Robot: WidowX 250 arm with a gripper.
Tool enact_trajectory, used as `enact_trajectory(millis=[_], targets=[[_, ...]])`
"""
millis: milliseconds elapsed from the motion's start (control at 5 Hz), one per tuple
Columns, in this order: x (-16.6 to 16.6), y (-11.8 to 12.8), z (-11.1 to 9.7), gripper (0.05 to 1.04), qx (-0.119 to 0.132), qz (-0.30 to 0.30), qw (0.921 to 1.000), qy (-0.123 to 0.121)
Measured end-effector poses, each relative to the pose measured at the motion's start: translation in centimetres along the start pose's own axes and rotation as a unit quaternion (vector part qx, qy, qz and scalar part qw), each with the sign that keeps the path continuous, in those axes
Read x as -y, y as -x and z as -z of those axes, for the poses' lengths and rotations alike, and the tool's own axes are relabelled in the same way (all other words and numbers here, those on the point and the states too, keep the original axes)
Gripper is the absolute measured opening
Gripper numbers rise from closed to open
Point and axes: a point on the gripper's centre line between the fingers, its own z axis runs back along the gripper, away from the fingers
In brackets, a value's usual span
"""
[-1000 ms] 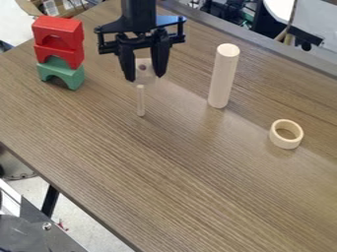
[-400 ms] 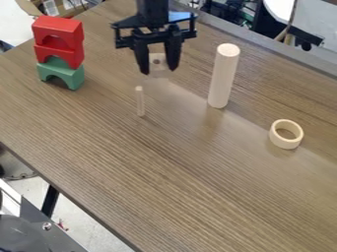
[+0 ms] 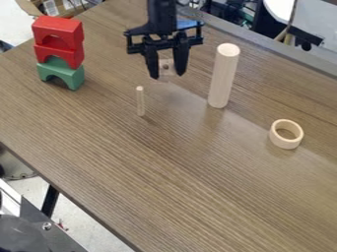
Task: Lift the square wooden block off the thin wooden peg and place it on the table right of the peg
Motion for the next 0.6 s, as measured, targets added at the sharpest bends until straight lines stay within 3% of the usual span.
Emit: enact_trajectory(millis=[200,400,600], targets=[[-0.36,-0.79,2.7,0.614,-0.046,-0.024,0.9985,-0.014],[-0.59,-0.8,3.7,0.91,-0.069,-0.032,0.9969,-0.023],[-0.59,-0.84,3.67,1.003,-0.068,-0.036,0.9968,-0.023]])
